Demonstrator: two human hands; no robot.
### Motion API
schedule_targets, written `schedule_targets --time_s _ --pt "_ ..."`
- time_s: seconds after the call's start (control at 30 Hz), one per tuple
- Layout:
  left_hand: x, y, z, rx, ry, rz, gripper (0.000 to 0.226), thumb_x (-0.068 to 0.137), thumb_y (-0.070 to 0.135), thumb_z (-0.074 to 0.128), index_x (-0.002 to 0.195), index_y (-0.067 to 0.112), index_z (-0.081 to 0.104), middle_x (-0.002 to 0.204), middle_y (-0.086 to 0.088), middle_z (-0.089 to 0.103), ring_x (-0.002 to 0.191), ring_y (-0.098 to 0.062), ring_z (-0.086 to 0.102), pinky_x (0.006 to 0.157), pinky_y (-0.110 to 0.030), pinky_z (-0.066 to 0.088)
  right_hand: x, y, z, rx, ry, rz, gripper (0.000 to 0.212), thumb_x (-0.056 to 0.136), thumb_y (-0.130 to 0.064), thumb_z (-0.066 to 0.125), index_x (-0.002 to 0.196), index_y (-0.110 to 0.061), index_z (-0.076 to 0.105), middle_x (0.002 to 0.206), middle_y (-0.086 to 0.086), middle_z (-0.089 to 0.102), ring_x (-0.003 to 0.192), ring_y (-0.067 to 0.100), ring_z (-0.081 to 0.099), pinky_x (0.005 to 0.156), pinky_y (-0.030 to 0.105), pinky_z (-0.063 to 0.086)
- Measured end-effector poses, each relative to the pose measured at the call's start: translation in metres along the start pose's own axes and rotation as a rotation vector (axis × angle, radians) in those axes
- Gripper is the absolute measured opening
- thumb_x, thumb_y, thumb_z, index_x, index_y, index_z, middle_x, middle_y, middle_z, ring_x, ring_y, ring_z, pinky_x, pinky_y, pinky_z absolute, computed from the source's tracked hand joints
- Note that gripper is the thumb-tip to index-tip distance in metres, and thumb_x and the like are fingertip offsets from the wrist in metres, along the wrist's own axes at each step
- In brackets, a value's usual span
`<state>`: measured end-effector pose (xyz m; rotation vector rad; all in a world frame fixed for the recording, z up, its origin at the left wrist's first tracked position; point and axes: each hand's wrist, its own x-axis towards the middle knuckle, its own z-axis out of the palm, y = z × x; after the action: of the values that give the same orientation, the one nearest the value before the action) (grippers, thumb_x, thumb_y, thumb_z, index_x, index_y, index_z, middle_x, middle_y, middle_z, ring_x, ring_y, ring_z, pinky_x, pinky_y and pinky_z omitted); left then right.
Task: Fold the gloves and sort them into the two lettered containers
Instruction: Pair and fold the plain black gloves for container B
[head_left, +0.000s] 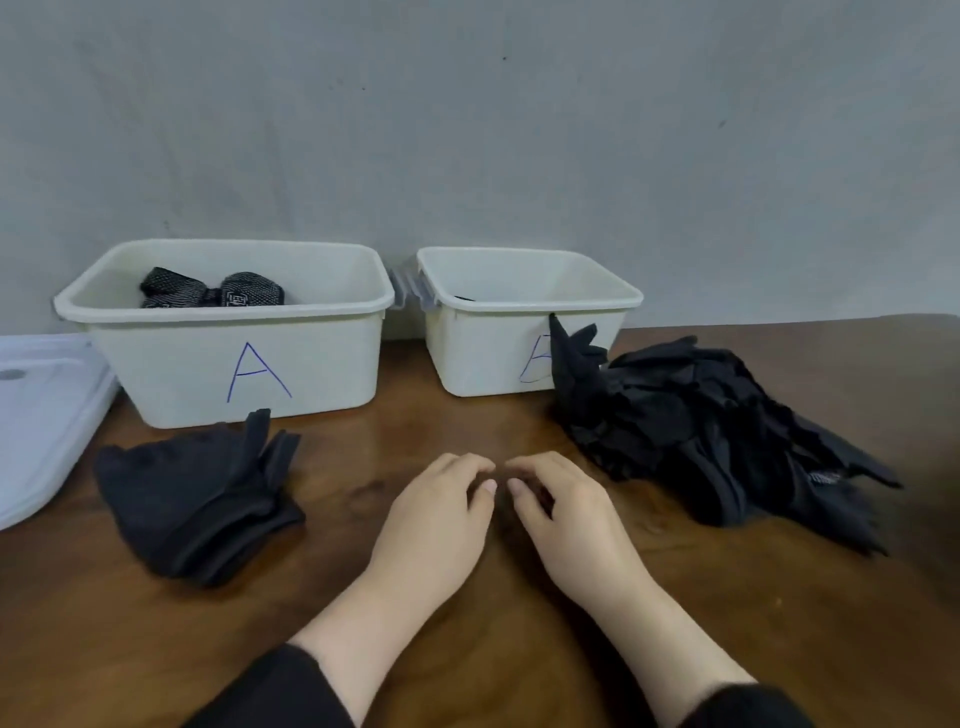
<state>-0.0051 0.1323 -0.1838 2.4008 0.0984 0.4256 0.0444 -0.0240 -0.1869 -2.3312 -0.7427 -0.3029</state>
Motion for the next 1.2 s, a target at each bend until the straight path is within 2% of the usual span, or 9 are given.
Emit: schedule_targets --time_s 0.2,0.3,0.47,0.63,0.73,0.83,0.93,1.1,1.2 --pt "0.001 0.000 0.005 0.030 -0.051 0.015 0.028 0.101 0.040 0.047 0.126 0.034 0.058 0.120 0.024 0.055 0.110 0.002 0.051 0.094 -0.017 0.039 0.025 0.026 -0.011 -0.072 0.290 0.122 0.033 0.099 -0.022 0.061 0.131 -0.018 0.063 0.146 -0.002 0.048 0.135 0.016 0.042 0.111 0.037 0.042" --pt "-0.001 -0.004 0.002 0.013 -0.050 0.016 0.028 0.101 0.041 0.047 0.126 0.035 0.058 0.120 0.026 0.054 0.112 0.004 0.050 0.097 -0.017 0.039 0.046 0.039 -0.015 -0.251 0.239 0.204 0.038 0.100 -0.025 0.058 0.137 -0.021 0.058 0.161 0.009 0.032 0.151 0.027 0.023 0.123 0.047 0.024" --pt "0.002 -0.008 0.000 -0.025 -0.016 0.016 0.027 0.101 0.040 0.048 0.125 0.036 0.060 0.116 0.028 0.055 0.111 0.008 0.049 0.096 -0.012 0.039 0.063 0.052 -0.013 -0.313 0.179 0.262 0.037 0.102 -0.024 0.056 0.137 -0.011 0.061 0.135 0.012 0.058 0.134 0.034 0.045 0.120 0.050 0.027" --pt "0.008 -0.005 -0.004 -0.064 0.074 0.004 0.026 0.100 0.040 0.048 0.122 0.036 0.063 0.112 0.025 0.058 0.104 0.004 0.054 0.091 -0.010 0.044 0.054 0.019 -0.026 -0.069 0.360 0.065 0.019 0.098 -0.012 0.062 0.115 -0.018 0.067 0.107 -0.009 0.060 0.098 0.012 0.057 0.082 0.020 0.046" --pt "0.007 0.000 -0.010 -0.090 0.167 0.021 0.024 0.102 0.036 0.048 0.120 0.034 0.064 0.107 0.024 0.059 0.100 0.005 0.055 0.088 -0.012 0.048 0.047 -0.002 -0.029 0.182 0.290 0.144 0.045 0.096 -0.012 0.065 0.134 -0.032 0.051 0.104 -0.026 0.052 0.097 -0.006 0.051 0.081 0.002 0.039" --pt "0.002 -0.002 -0.021 -0.093 0.263 0.056 0.025 0.102 0.032 0.048 0.120 0.030 0.064 0.105 0.021 0.061 0.100 0.003 0.055 0.087 -0.014 0.047 0.041 -0.015 -0.018 0.203 0.233 0.076 0.061 0.093 -0.012 0.069 0.147 -0.032 0.047 0.103 -0.027 0.053 0.093 -0.003 0.055 0.086 0.021 0.048" --pt "-0.005 -0.012 -0.041 -0.031 0.306 0.082 0.026 0.099 0.034 0.051 0.123 0.031 0.060 0.097 0.021 0.060 0.097 0.001 0.054 0.083 -0.013 0.046 0.041 -0.022 -0.009 0.163 0.224 -0.070 0.033 0.090 -0.006 0.069 0.119 -0.023 0.067 0.101 -0.015 0.061 0.094 0.008 0.059 0.077 0.039 0.057" --pt "-0.025 -0.045 -0.086 0.209 0.351 0.094 0.022 0.094 0.042 0.048 0.104 0.030 0.064 0.086 0.022 0.053 0.083 0.006 0.049 0.072 -0.007 0.037 0.040 -0.041 -0.007 0.075 0.316 -0.174 0.034 0.082 0.008 0.068 0.110 -0.011 0.069 0.108 -0.003 0.062 0.102 0.011 0.056 0.084 0.027 0.049" --pt "-0.035 -0.070 -0.113 0.365 0.370 0.095 0.021 0.092 0.045 0.055 0.086 0.027 0.065 0.078 0.016 0.052 0.078 -0.004 0.050 0.070 -0.025 0.046 0.031 -0.043 0.006 -0.119 -0.010 -0.337 0.036 0.082 -0.020 0.076 0.118 -0.018 0.070 0.125 -0.003 0.065 0.120 0.019 0.059 0.103 0.046 0.046"
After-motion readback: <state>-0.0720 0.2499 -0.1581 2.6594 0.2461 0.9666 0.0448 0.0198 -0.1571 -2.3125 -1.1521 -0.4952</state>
